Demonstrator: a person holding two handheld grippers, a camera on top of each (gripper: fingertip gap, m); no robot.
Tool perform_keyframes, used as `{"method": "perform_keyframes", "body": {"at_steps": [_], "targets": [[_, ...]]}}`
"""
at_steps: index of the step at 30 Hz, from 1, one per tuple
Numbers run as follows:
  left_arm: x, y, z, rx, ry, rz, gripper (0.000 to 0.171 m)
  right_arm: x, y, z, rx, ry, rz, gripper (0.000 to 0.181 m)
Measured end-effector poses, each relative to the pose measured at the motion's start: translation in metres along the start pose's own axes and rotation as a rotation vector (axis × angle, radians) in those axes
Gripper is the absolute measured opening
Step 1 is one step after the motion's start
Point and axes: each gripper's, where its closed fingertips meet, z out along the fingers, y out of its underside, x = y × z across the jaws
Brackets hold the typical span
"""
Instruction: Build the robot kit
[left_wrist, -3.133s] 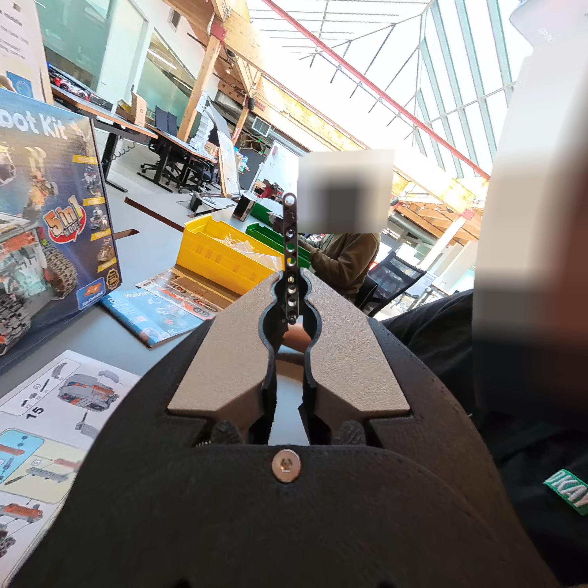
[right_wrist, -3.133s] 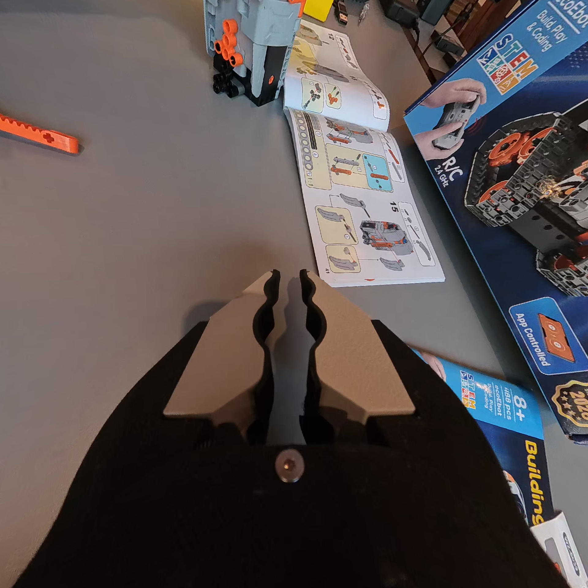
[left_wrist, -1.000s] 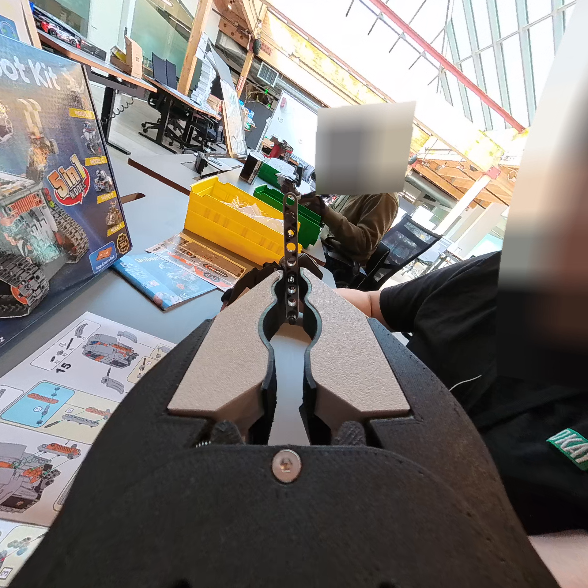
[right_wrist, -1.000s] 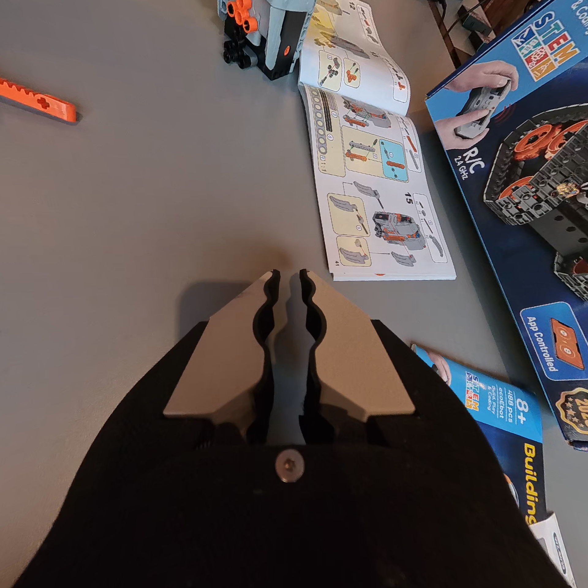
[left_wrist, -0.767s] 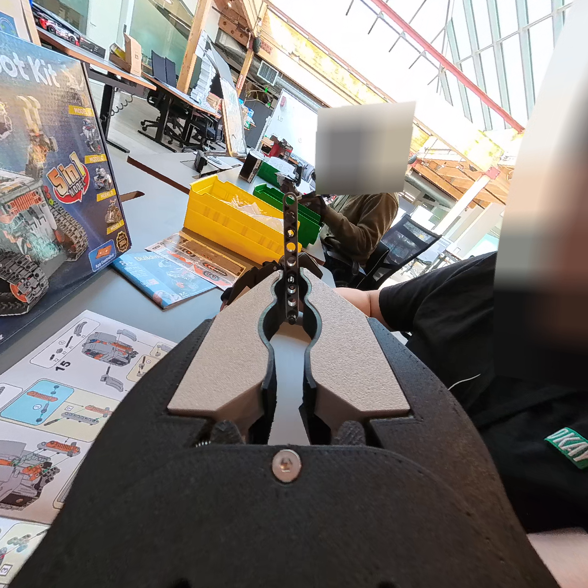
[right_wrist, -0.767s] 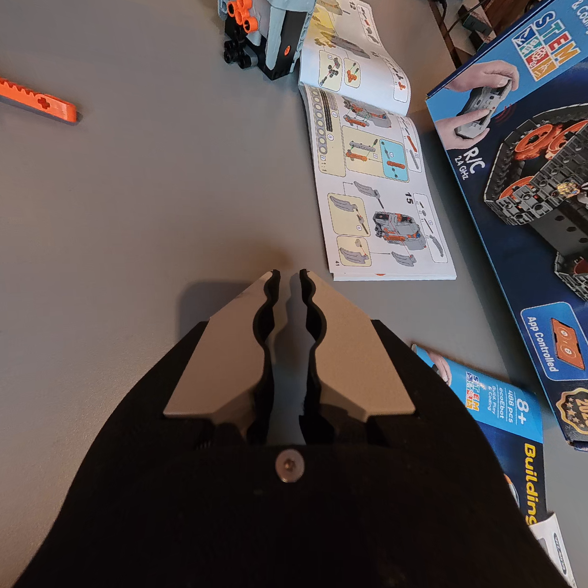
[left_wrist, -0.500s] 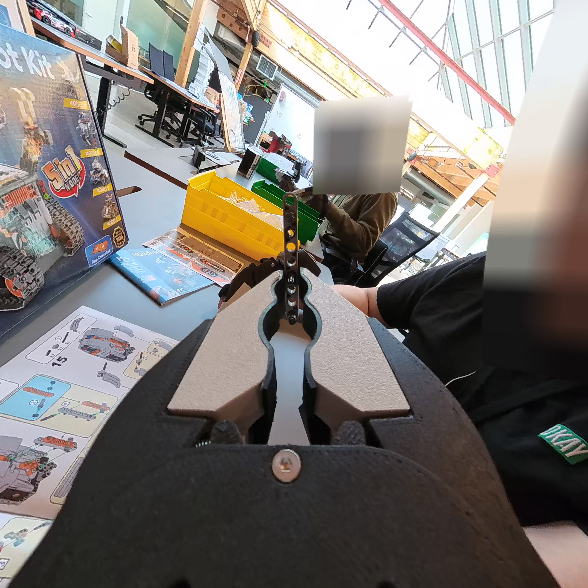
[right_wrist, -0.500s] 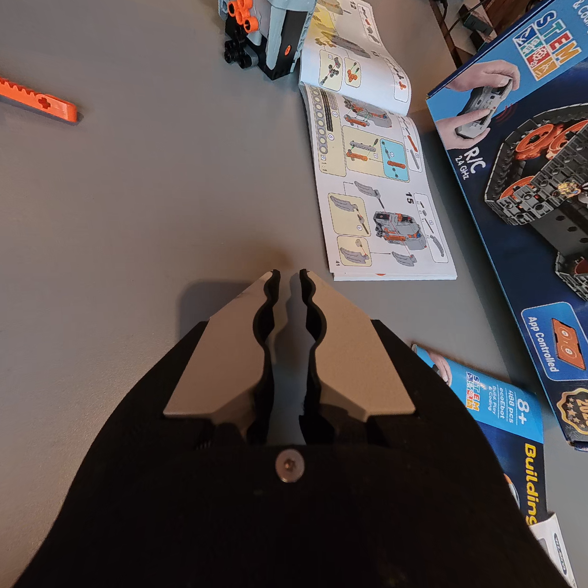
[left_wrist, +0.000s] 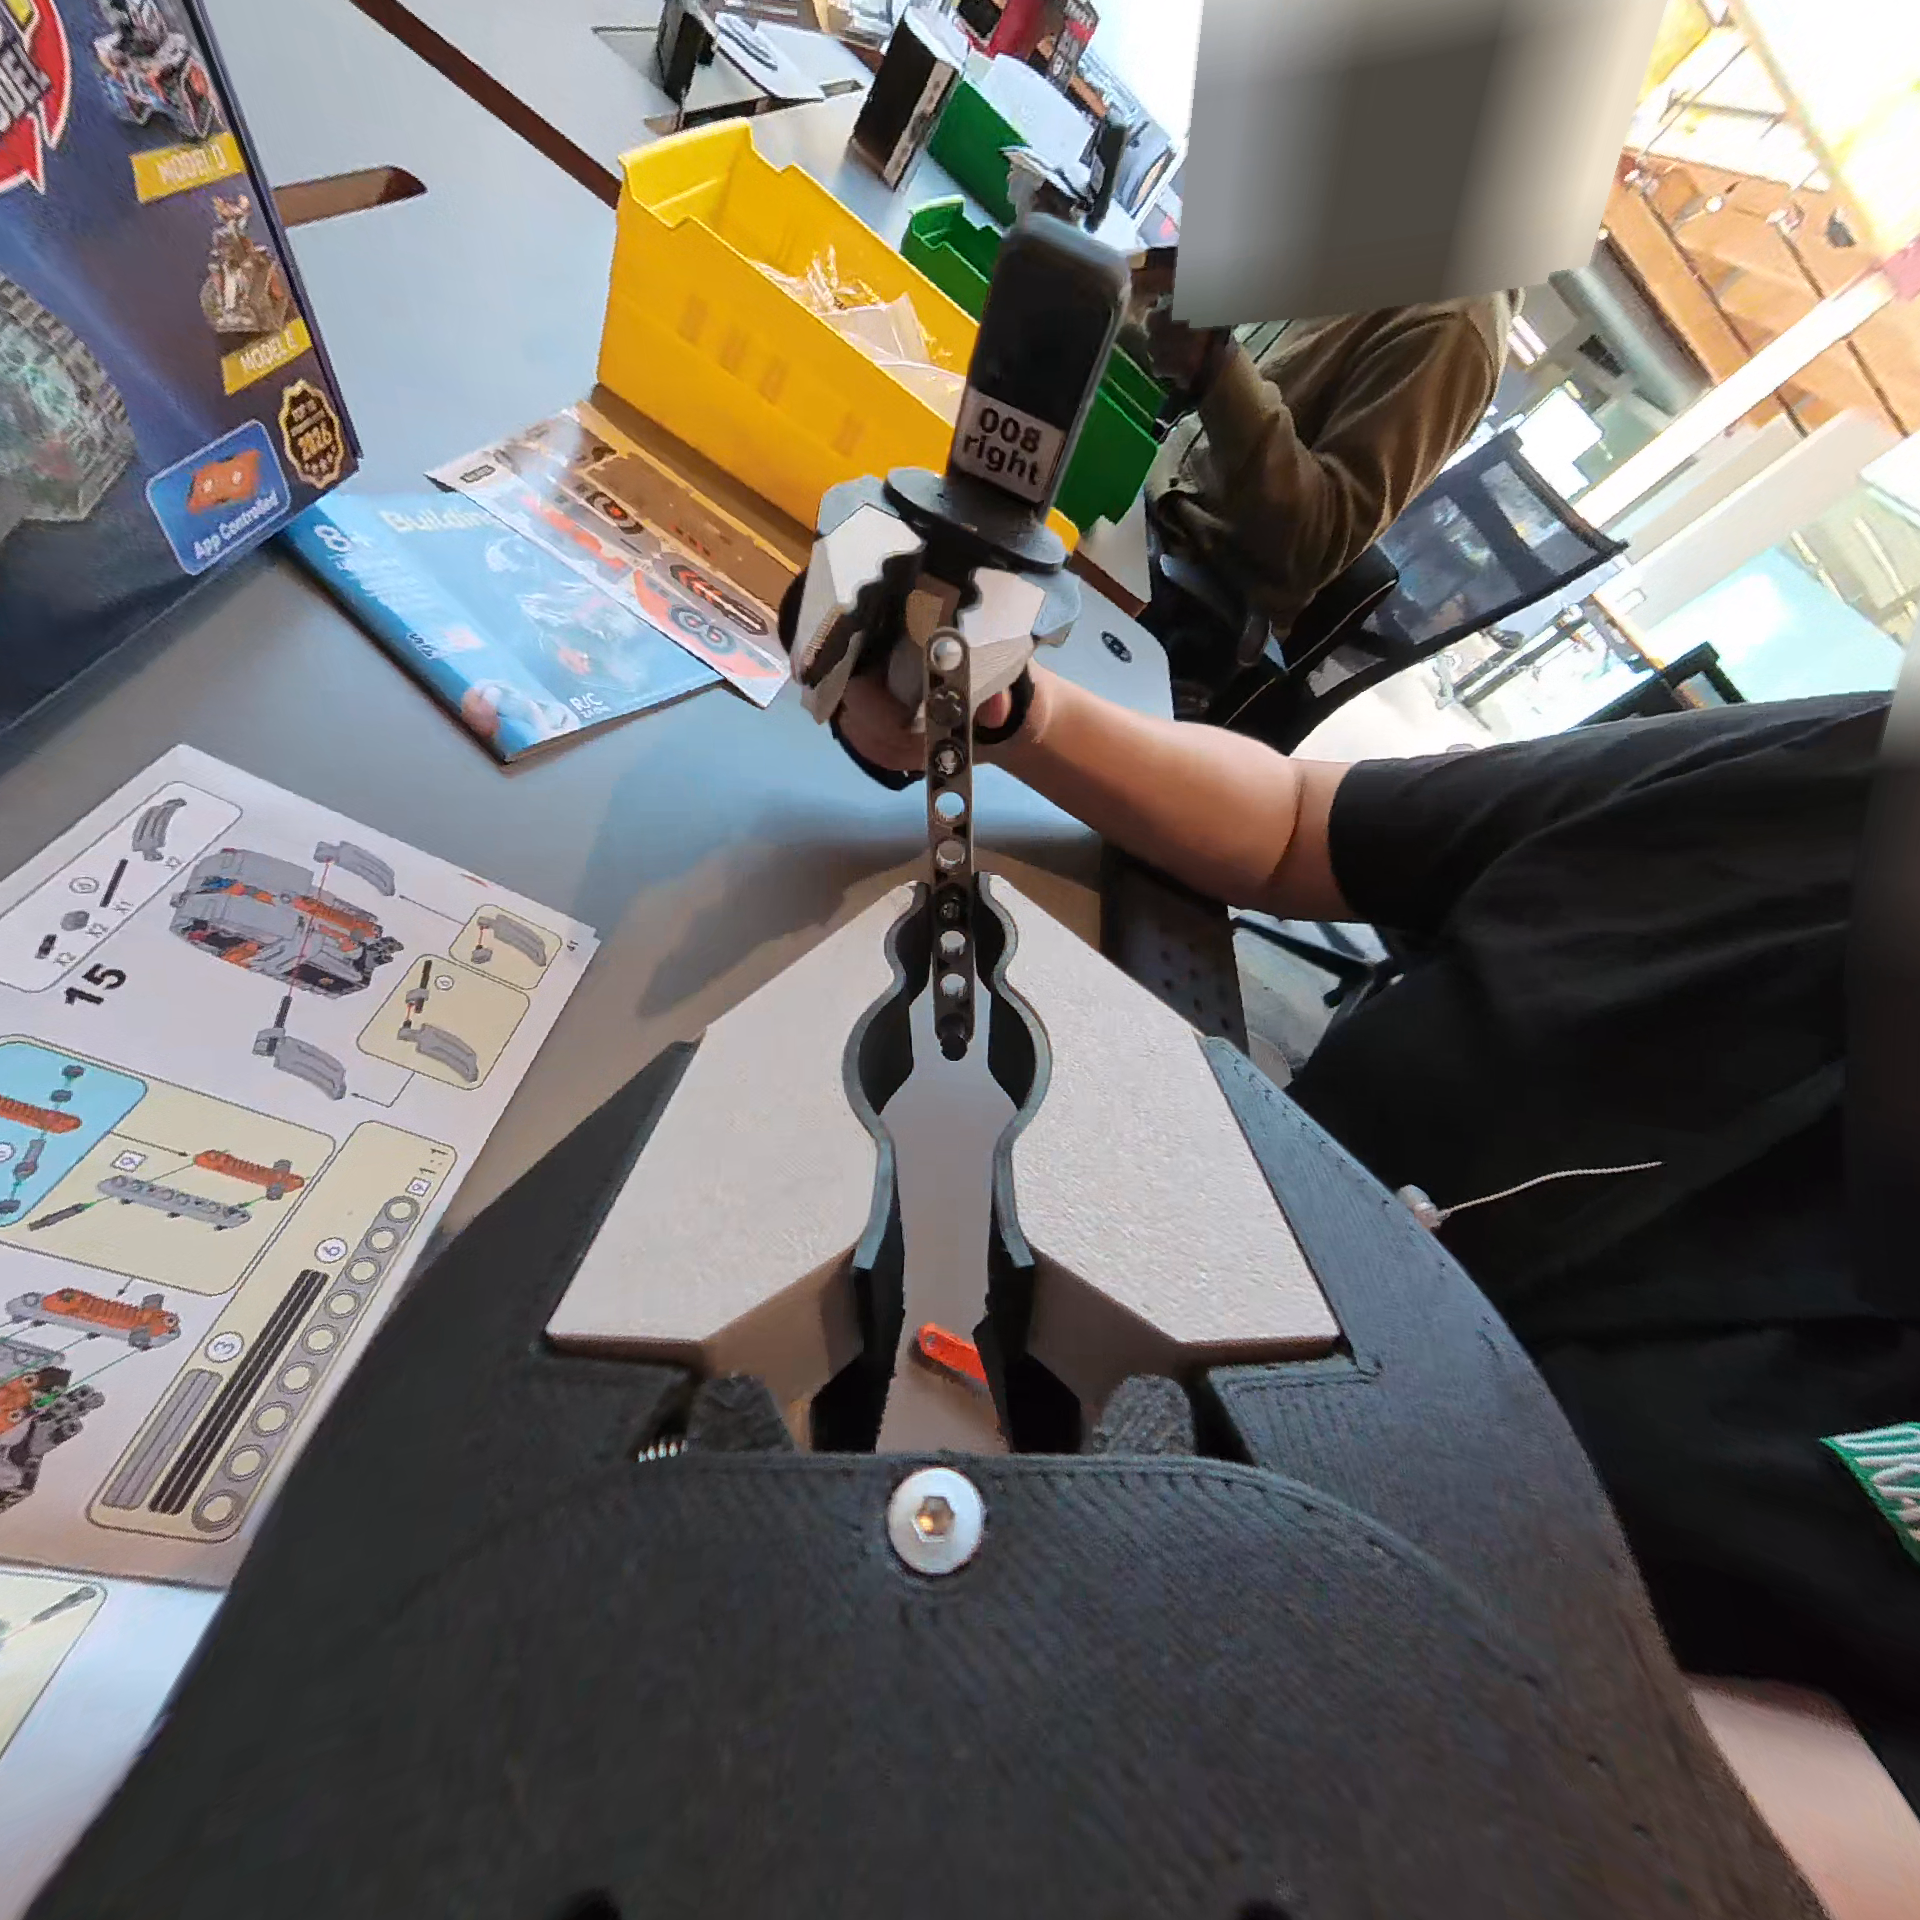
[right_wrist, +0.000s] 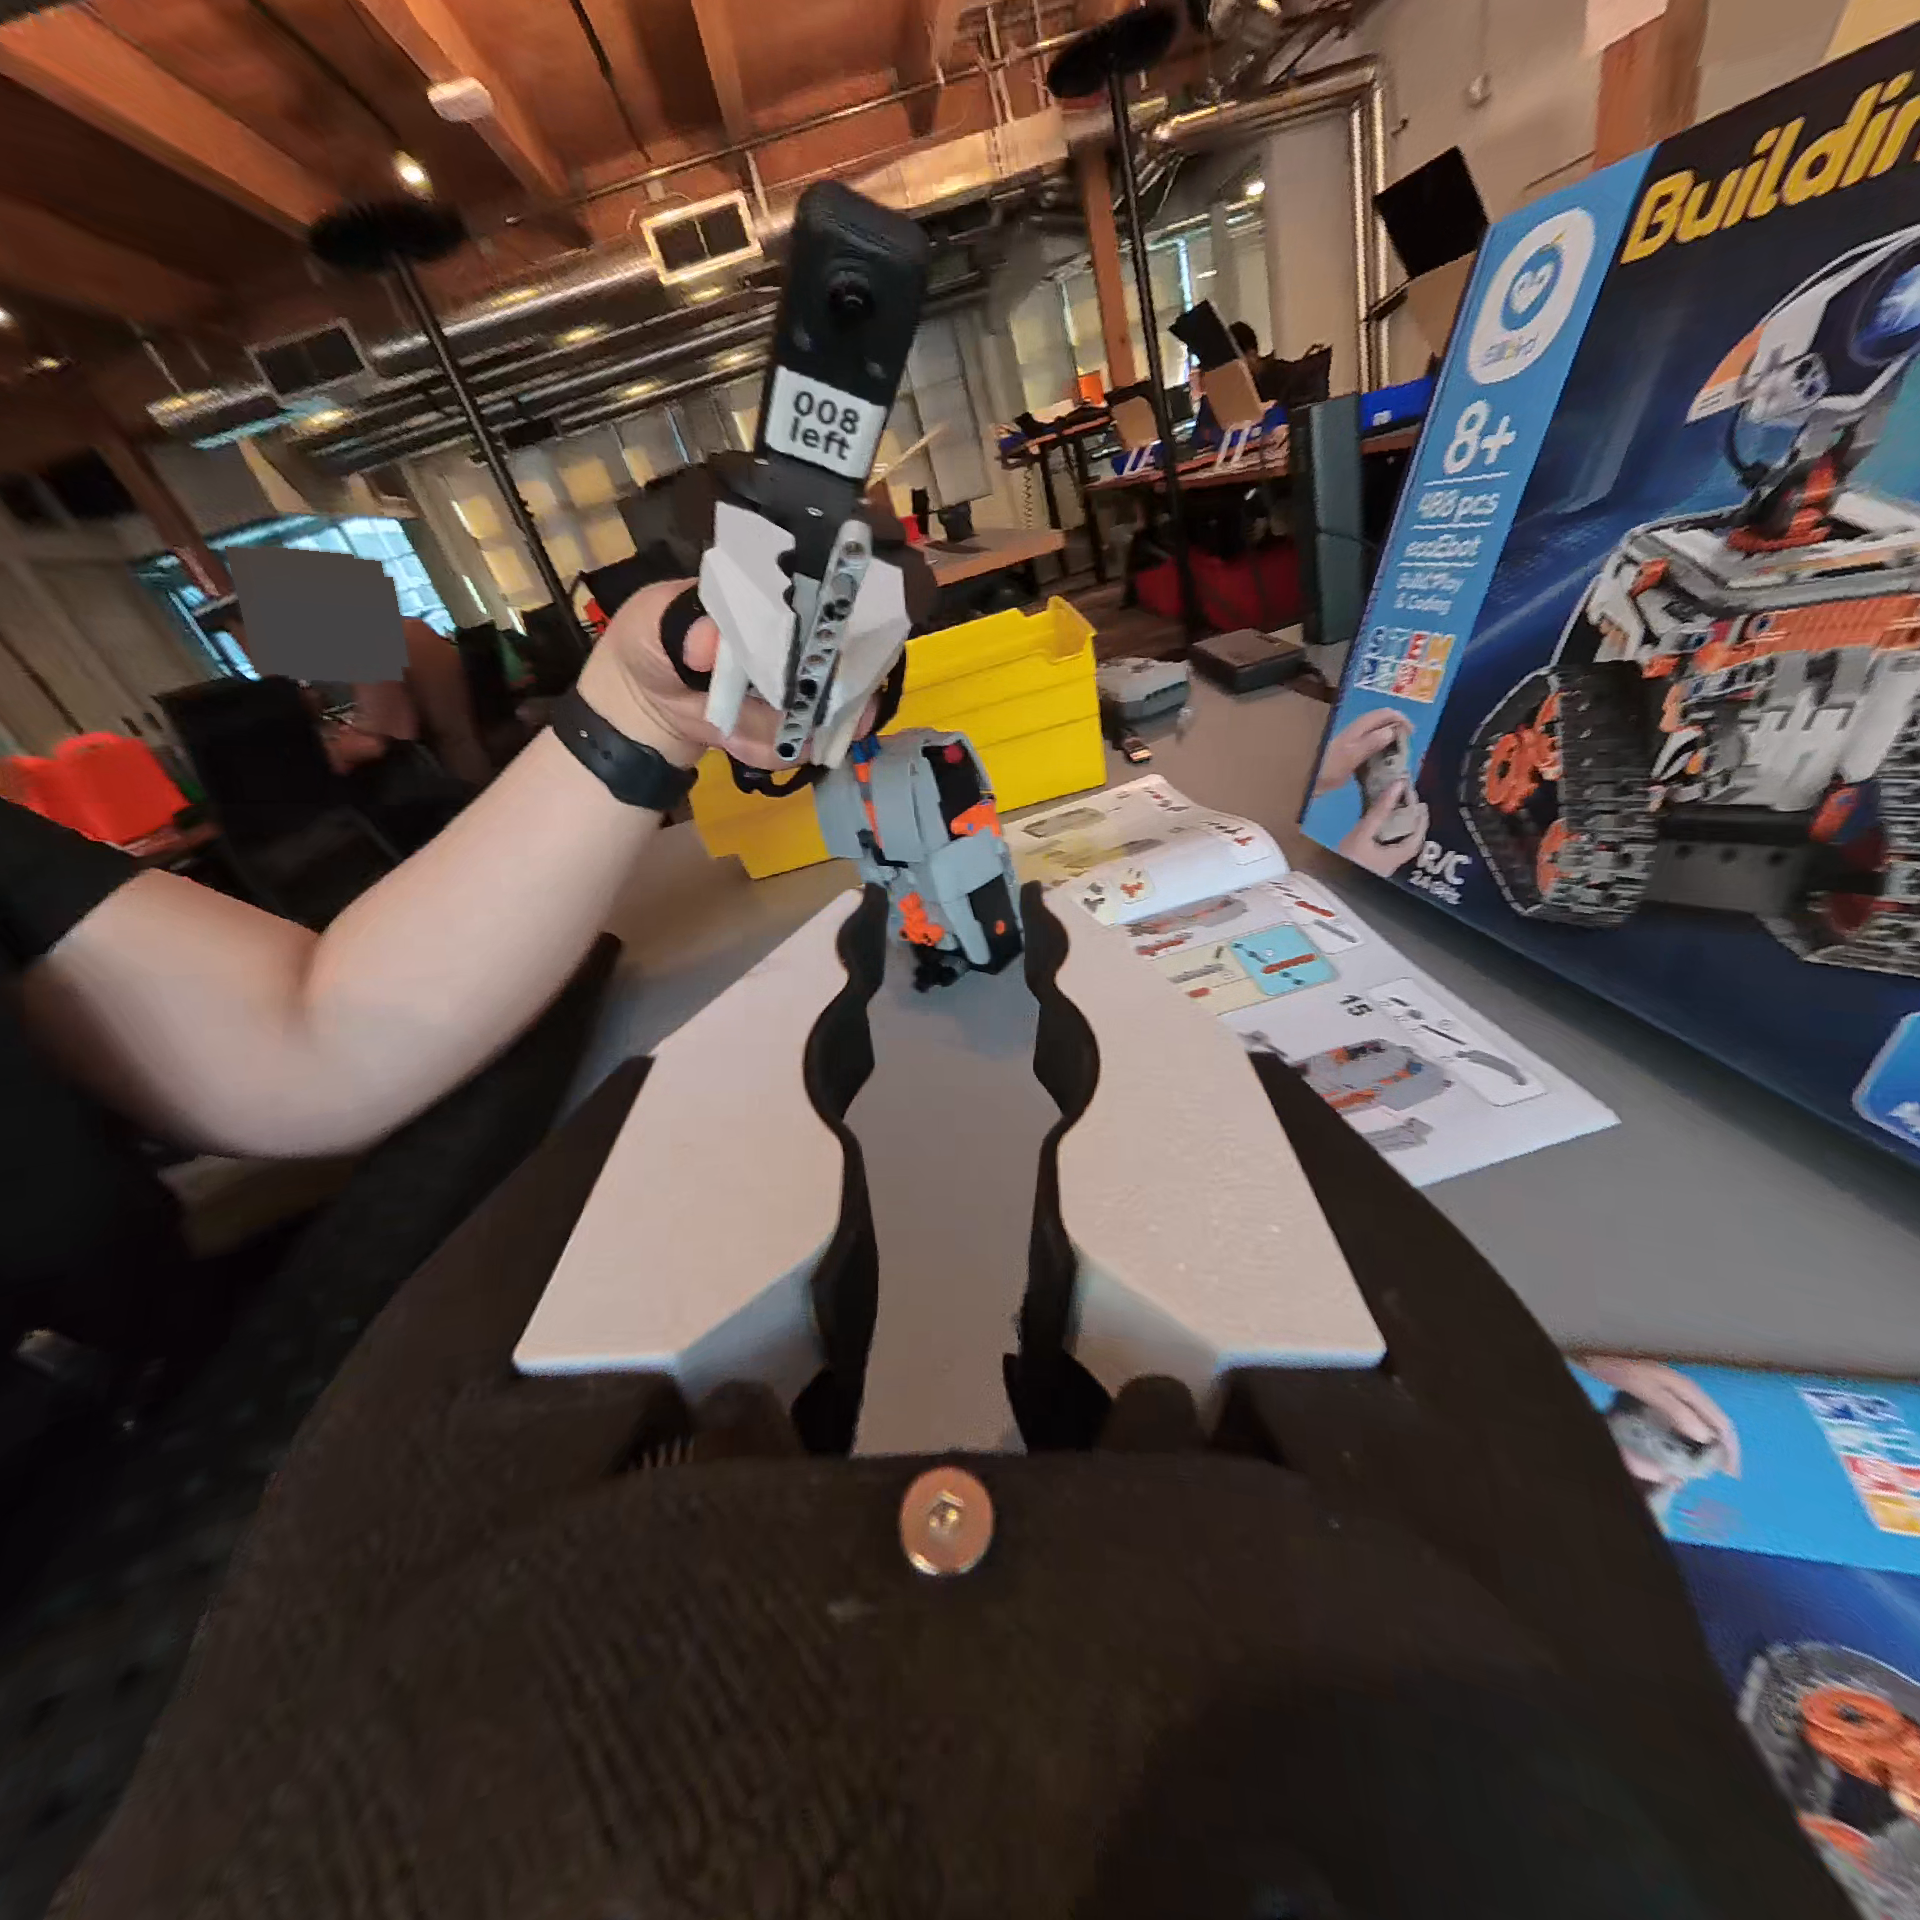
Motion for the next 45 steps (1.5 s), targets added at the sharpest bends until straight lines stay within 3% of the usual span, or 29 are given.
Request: {"method": "perform_keyframes", "body": {"at_steps": [2, 5, 7, 9, 12, 16, 20, 26, 30, 32, 36, 41, 45], "targets": [[0.001, -0.003, -0.003, 0.020, 0.020, -0.009, 0.005, -0.009, 0.006, 0.009, -0.049, -0.009, 0.007, 0.027], [0.004, -0.008, -0.010, 0.049, 0.026, 0.001, 0.005, -0.036, 0.040, 0.035, -0.279, 0.015, 0.027, 0.034], [0.005, -0.009, -0.016, 0.065, 0.013, 0.003, 0.005, -0.076, 0.062, 0.055, -0.390, -0.062, 0.024, 0.037], [0.007, -0.012, -0.023, 0.087, 0.007, 0.009, 0.005, -0.108, 0.089, 0.070, -0.514, -0.113, -0.053, 0.039], [0.011, -0.015, -0.031, 0.117, 0.000, 0.022, 0.004, -0.113, 0.127, 0.075, -0.682, -0.057, -0.172, 0.053], [0.016, -0.017, -0.033, 0.133, 0.010, 0.032, 0.004, -0.119, 0.140, 0.080, -0.716, -0.040, -0.064, 0.066], [0.017, -0.016, -0.028, 0.119, 0.027, 0.032, 0.004, -0.119, 0.158, 0.085, -0.730, 0.041, -0.081, 0.077], [0.016, -0.017, -0.028, 0.118, 0.032, 0.027, 0.004, -0.108, 0.175, 0.087, -0.772, 0.141, -0.097, 0.075], [0.016, -0.017, -0.029, 0.125, 0.033, 0.024, 0.004, -0.110, 0.175, 0.088, -0.773, 0.127, -0.101, 0.057], [0.015, -0.017, -0.029, 0.126, 0.035, 0.021, 0.004, -0.111, 0.175, 0.087, -0.781, 0.115, -0.112, 0.056], [0.016, -0.016, -0.029, 0.123, 0.039, 0.015, 0.004, -0.116, 0.176, 0.077, -0.838, -0.013, -0.160, 0.056], [0.018, -0.017, -0.031, 0.136, 0.053, 0.019, 0.004, -0.106, 0.168, 0.034, -0.901, -0.286, -0.320, 0.056], [0.018, -0.018, -0.031, 0.141, 0.062, 0.015, 0.004, -0.095, 0.159, 0.000, -0.885, -0.423, -0.308, 0.056]]}}
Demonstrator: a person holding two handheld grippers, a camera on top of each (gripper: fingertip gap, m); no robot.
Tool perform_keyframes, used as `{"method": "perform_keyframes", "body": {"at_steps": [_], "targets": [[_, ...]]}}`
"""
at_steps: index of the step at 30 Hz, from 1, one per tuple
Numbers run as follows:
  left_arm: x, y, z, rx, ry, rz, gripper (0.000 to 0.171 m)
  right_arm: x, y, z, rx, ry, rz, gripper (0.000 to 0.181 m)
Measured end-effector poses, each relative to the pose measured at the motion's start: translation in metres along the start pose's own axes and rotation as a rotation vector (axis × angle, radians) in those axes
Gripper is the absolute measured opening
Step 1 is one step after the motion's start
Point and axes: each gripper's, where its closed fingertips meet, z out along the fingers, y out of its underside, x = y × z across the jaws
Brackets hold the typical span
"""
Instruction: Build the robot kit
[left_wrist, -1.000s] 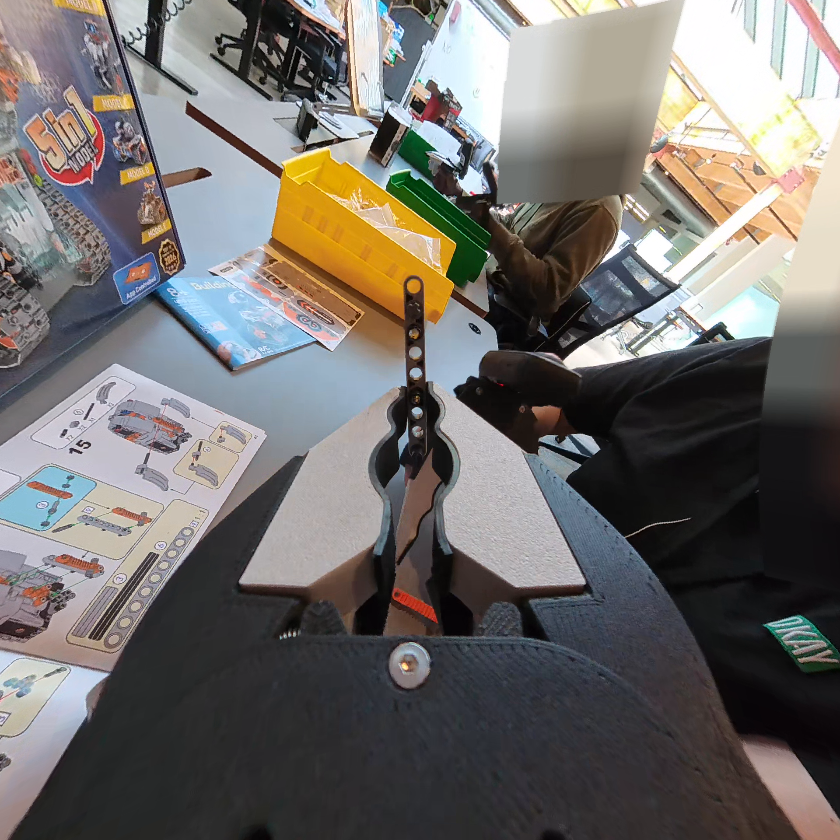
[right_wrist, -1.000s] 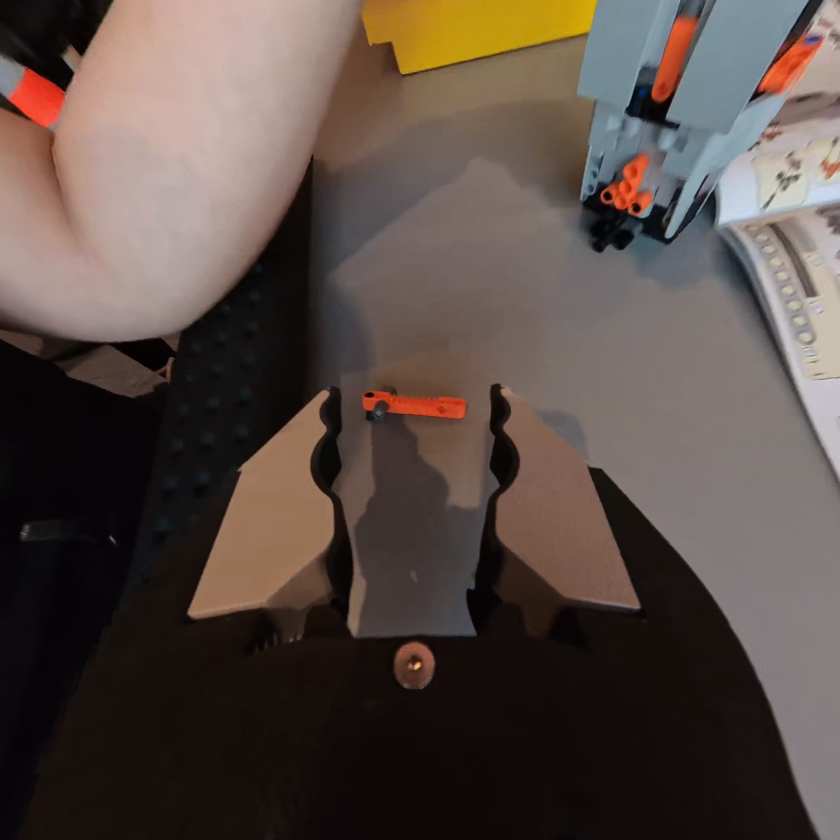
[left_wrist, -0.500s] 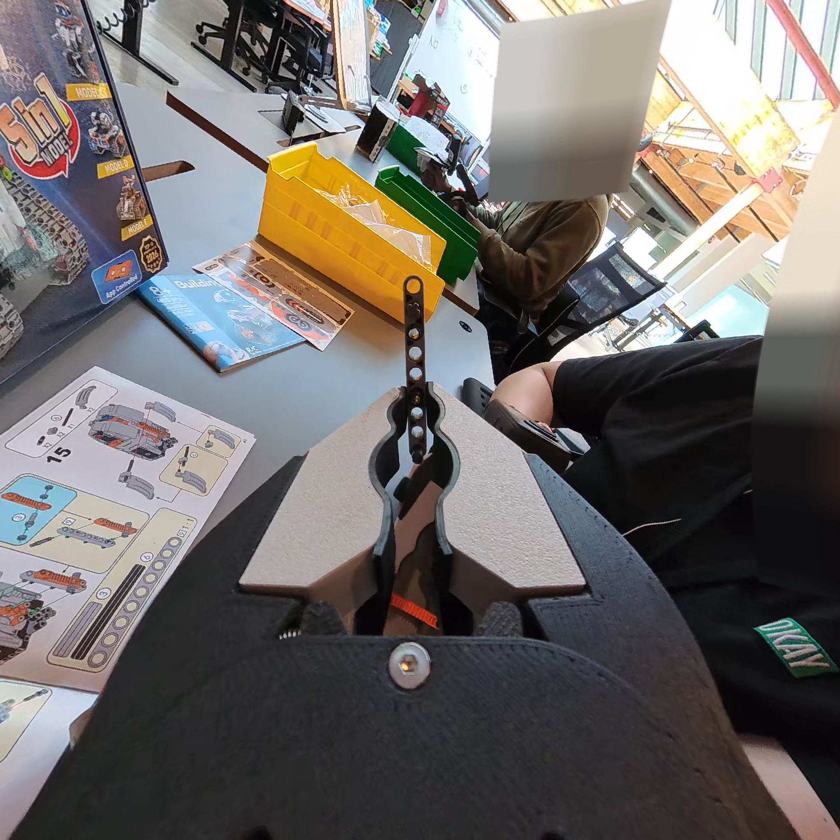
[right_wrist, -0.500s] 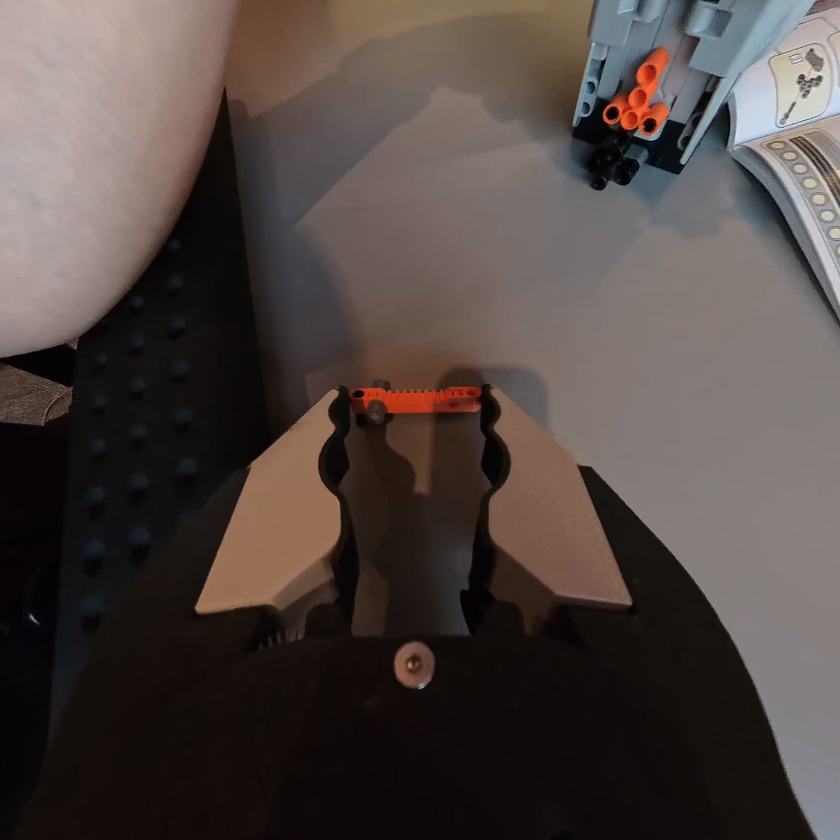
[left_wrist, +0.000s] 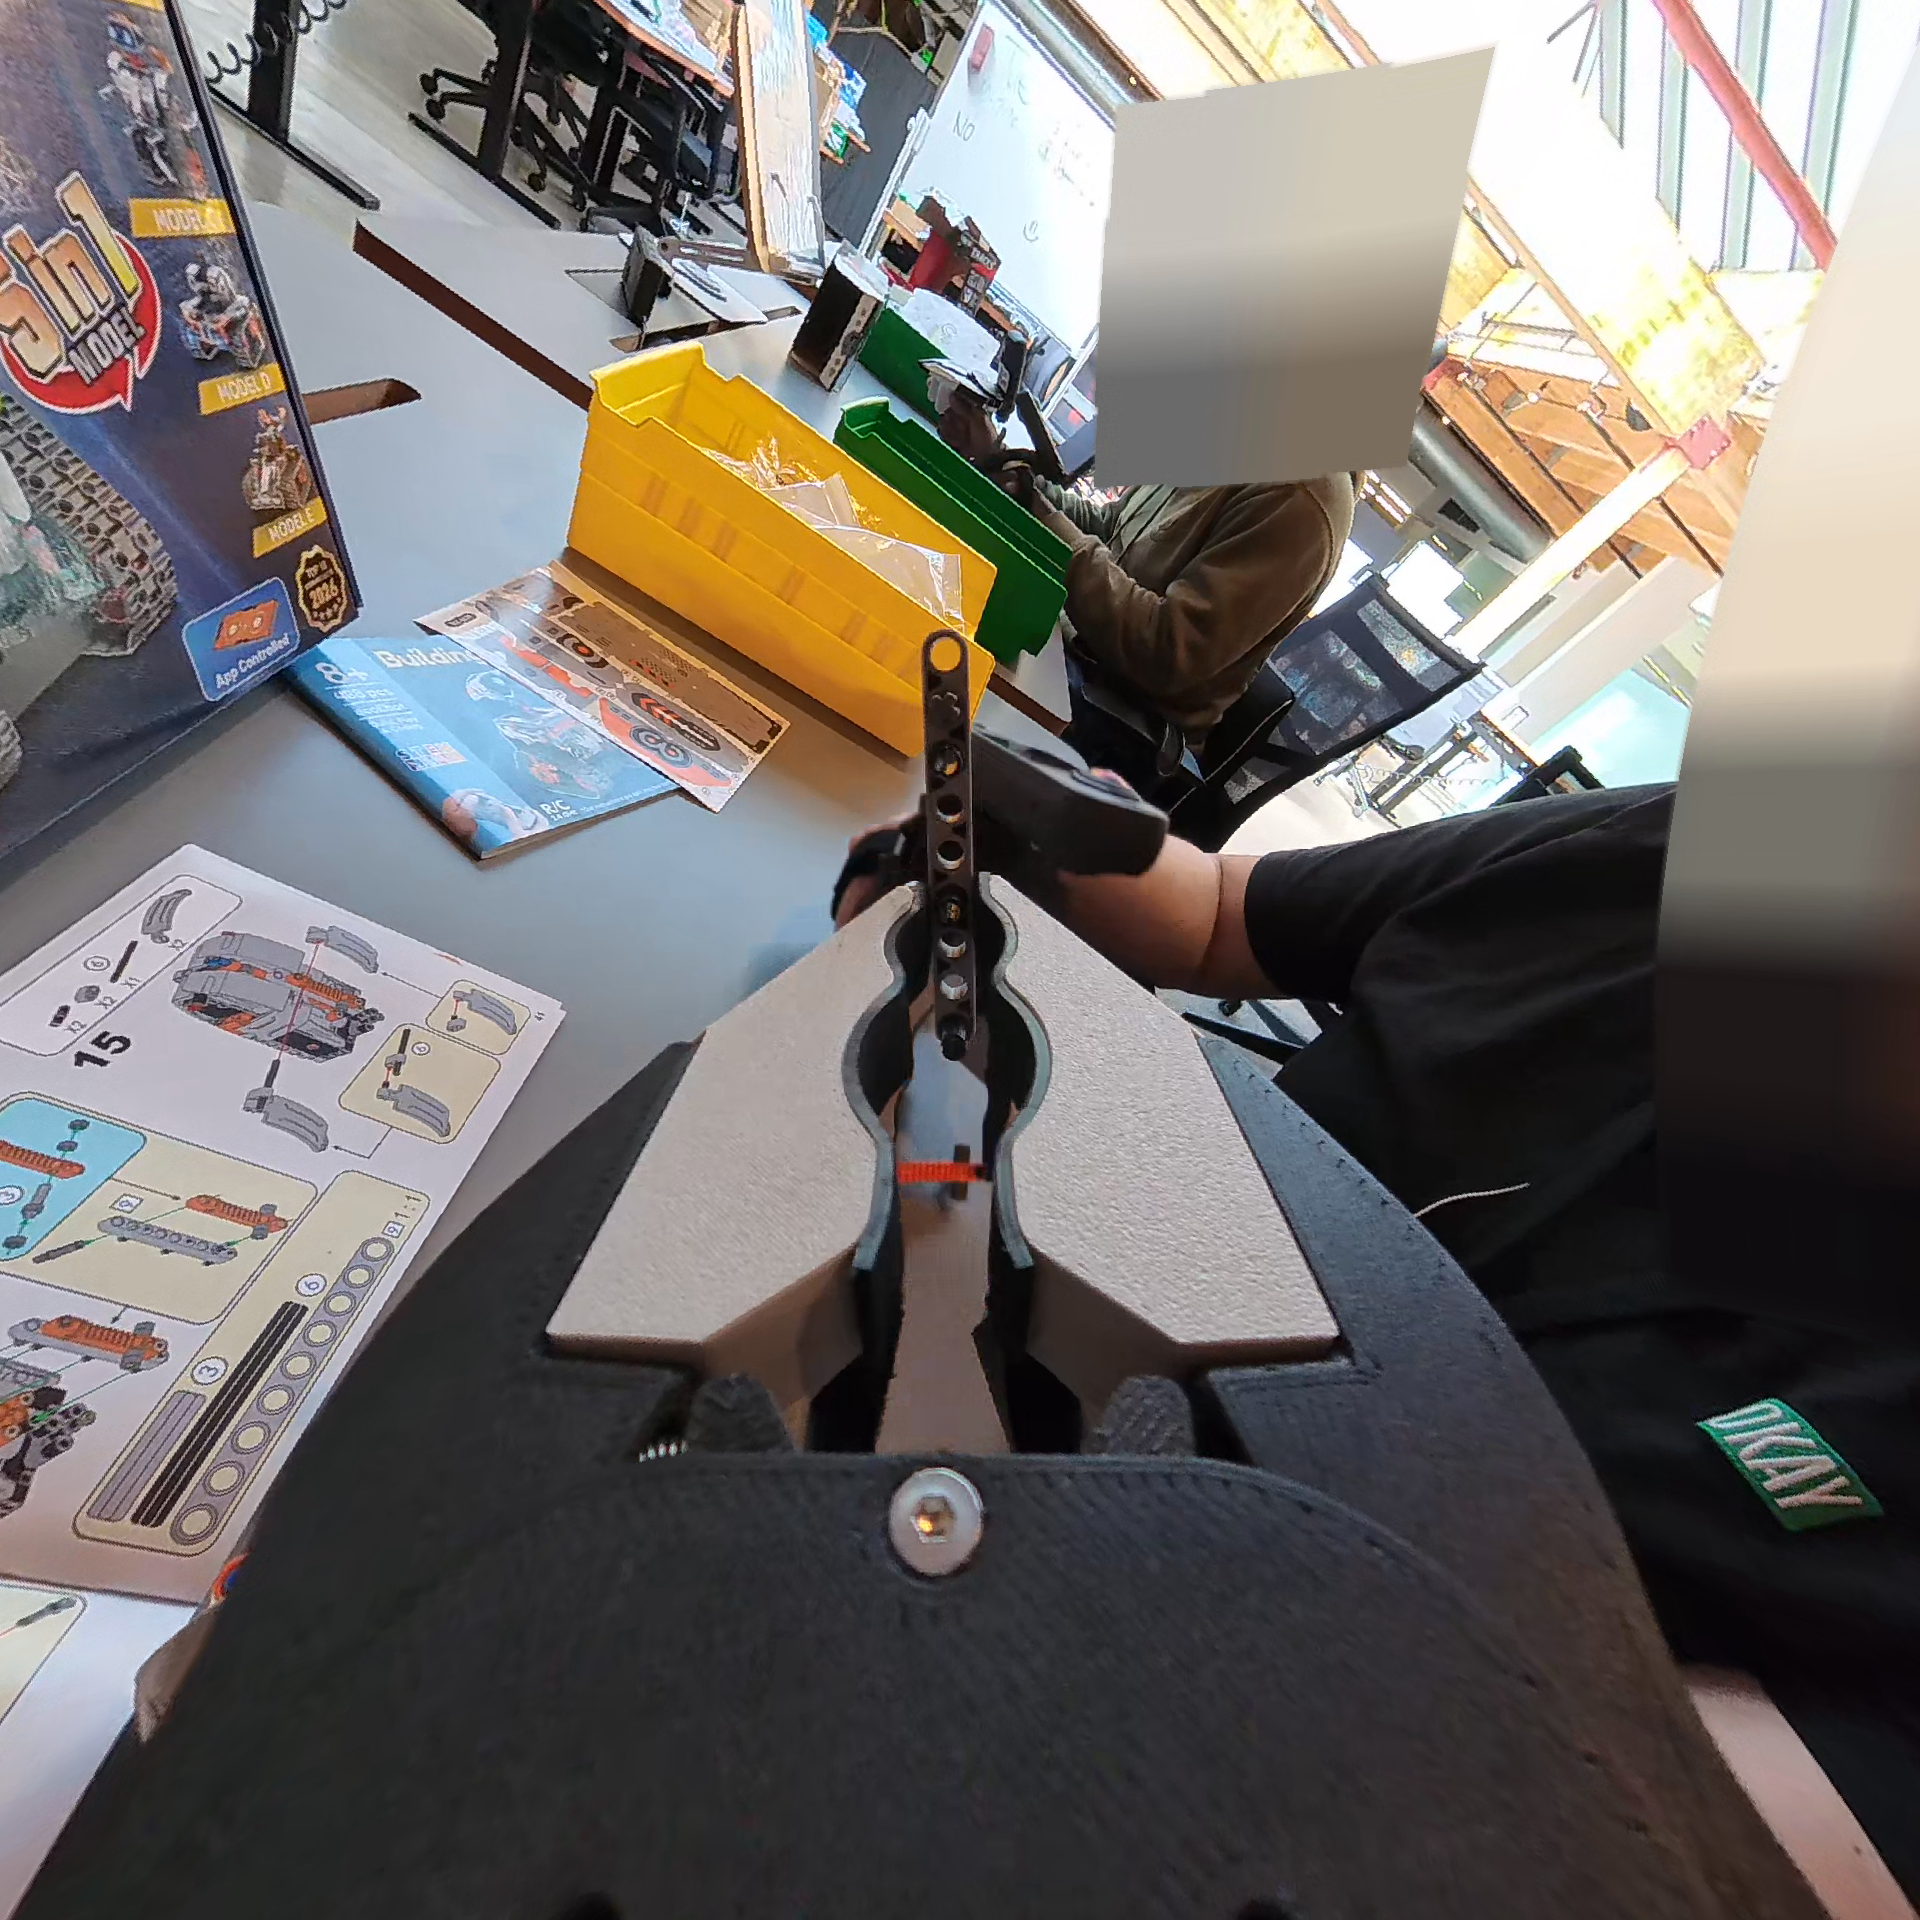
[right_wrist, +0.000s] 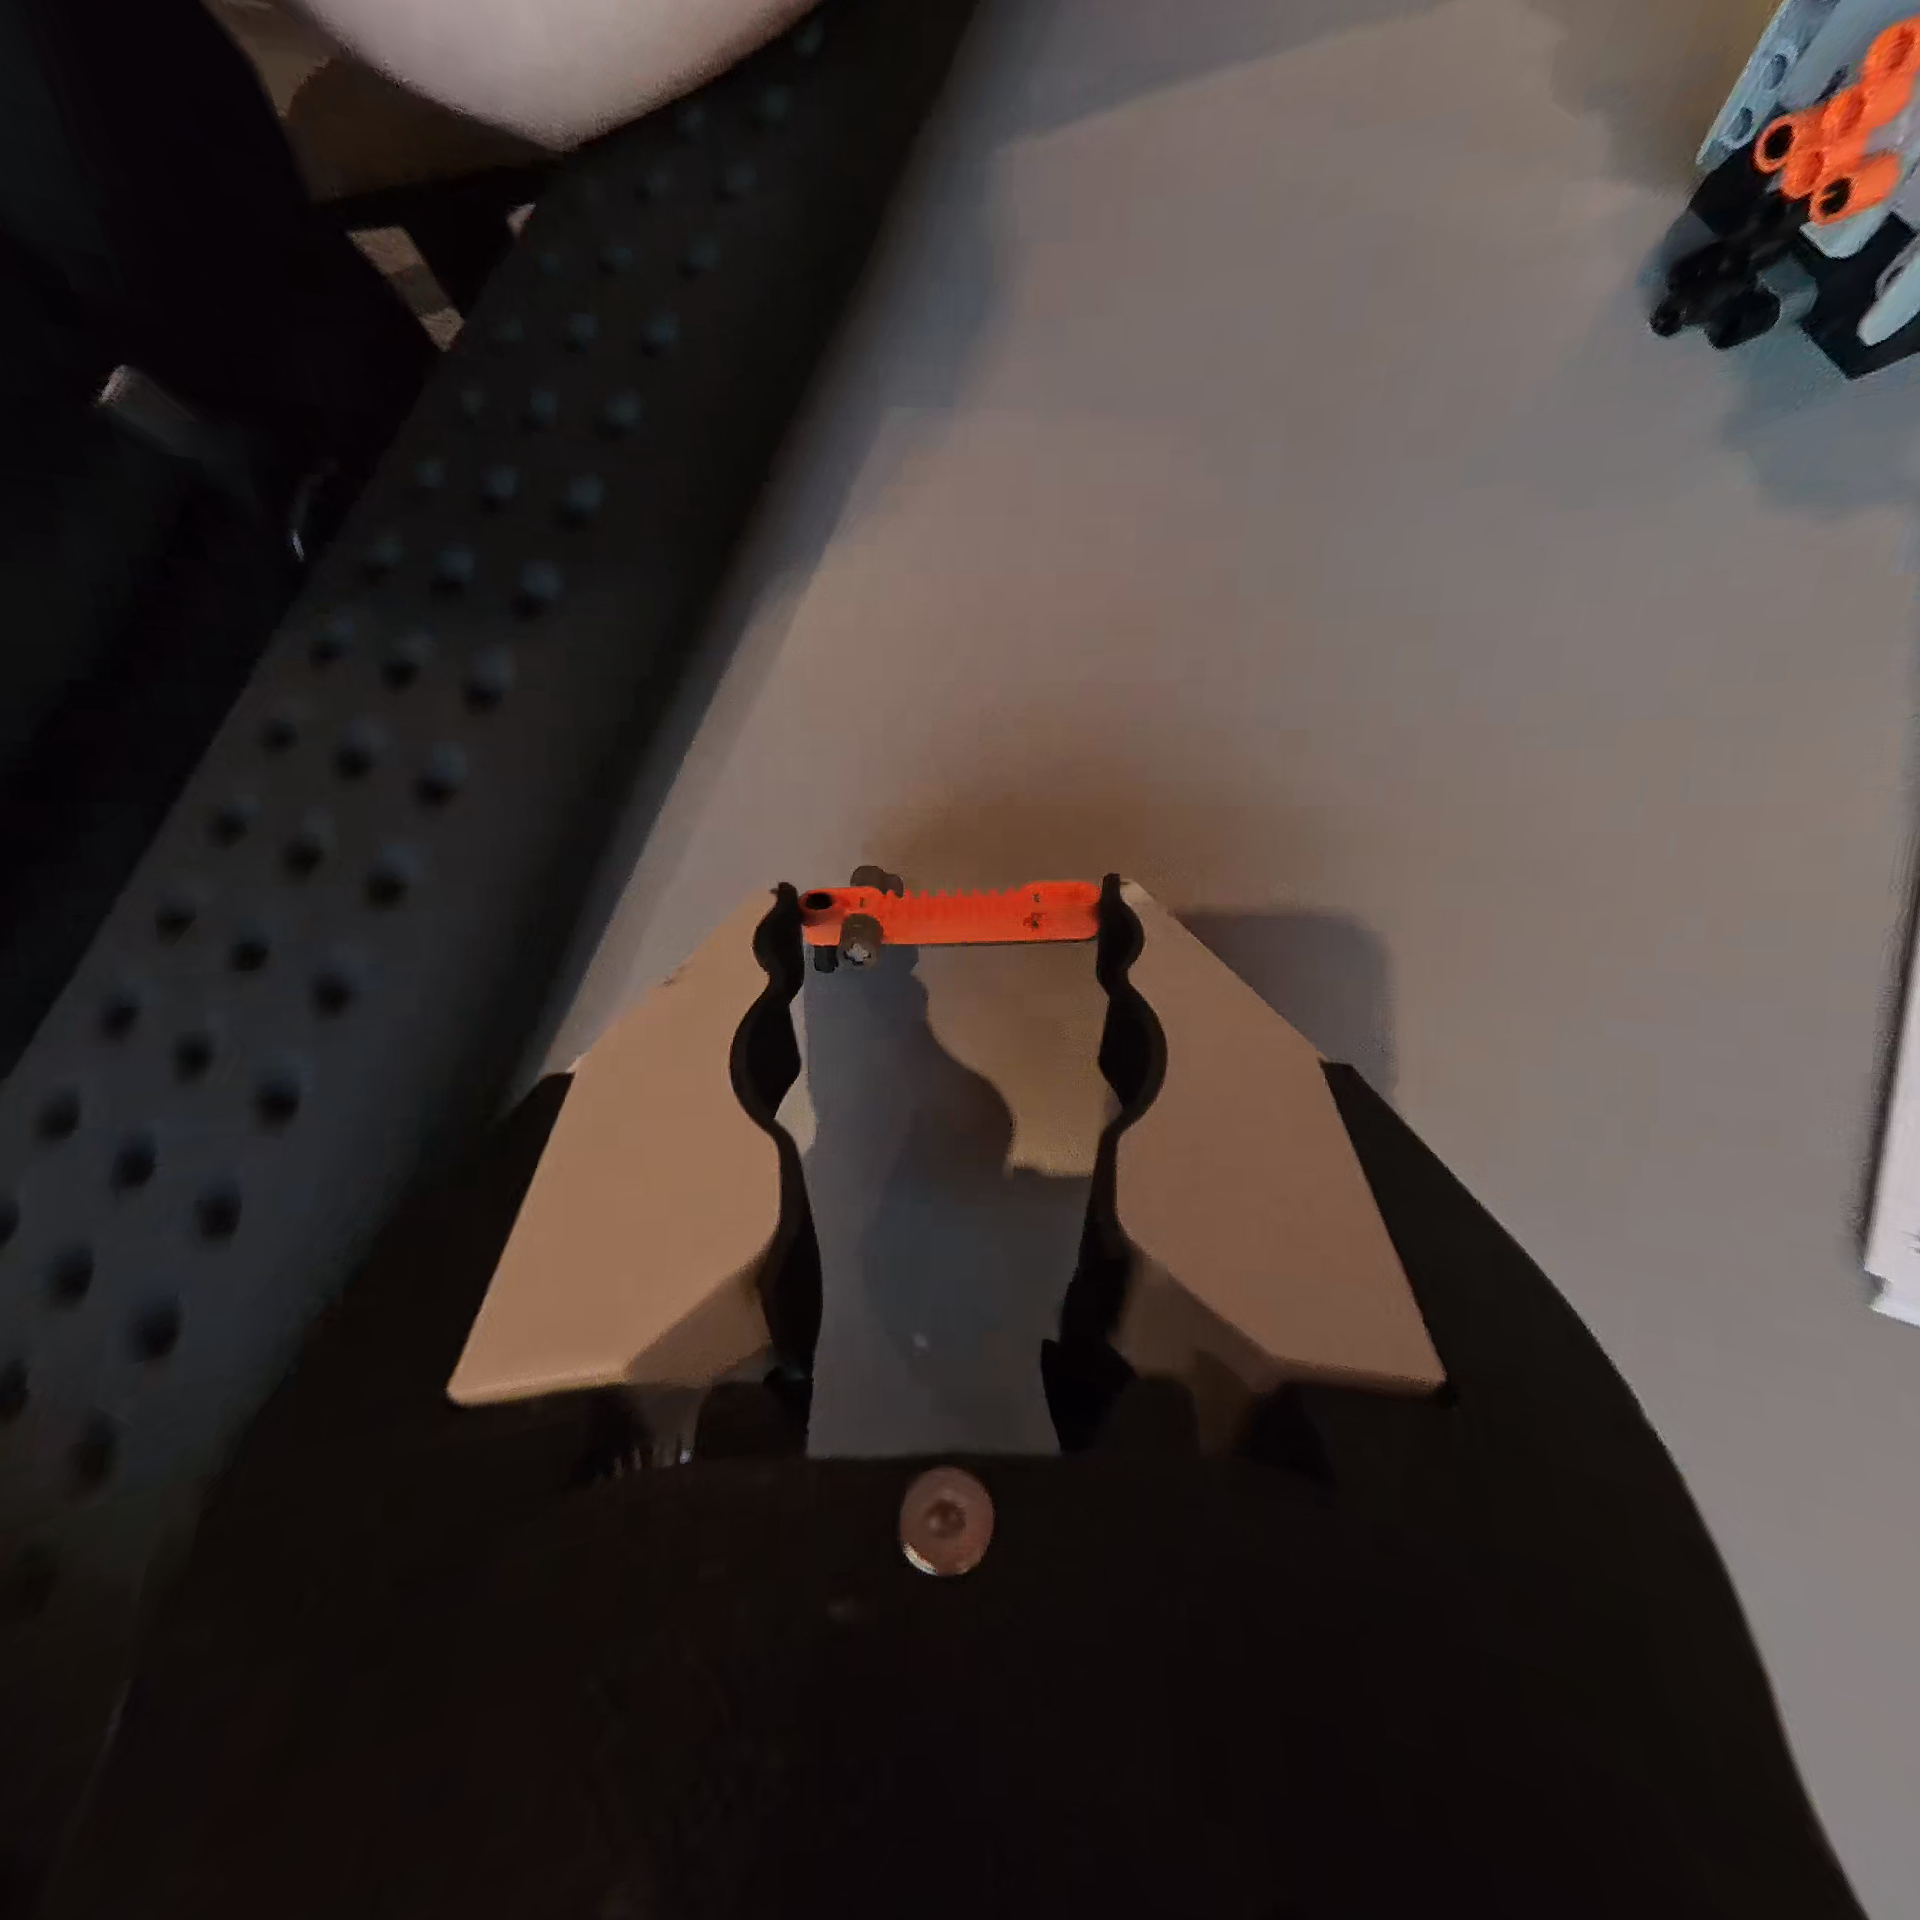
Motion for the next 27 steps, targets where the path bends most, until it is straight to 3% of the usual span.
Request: {"method": "perform_keyframes", "body": {"at_steps": [4, 9, 13, 18, 21, 27], "targets": [[0.000, 0.000, 0.002, -0.004, 0.010, -0.003, 0.004, 0.003, 0.008, -0.010, 0.011, 0.000, -0.072, 0.056], [0.000, 0.000, 0.003, -0.002, 0.019, -0.017, 0.005, 0.018, 0.014, -0.018, -0.047, 0.121, -0.032, 0.062], [0.000, -0.003, 0.001, 0.015, 0.017, -0.024, 0.004, 0.022, 0.001, -0.044, -0.018, 0.224, 0.183, 0.063], [0.000, -0.004, -0.003, 0.025, -0.004, -0.022, 0.005, 0.030, 0.000, -0.053, -0.048, 0.355, 0.734, 0.028], [-0.004, -0.002, -0.002, 0.020, -0.011, -0.049, 0.005, 0.024, 0.010, -0.044, -0.133, 0.386, 0.771, 0.037], [-0.009, 0.001, 0.003, -0.002, -0.022, -0.060, 0.005, 0.020, 0.019, -0.028, -0.259, 0.433, 0.746, 0.034]]}}
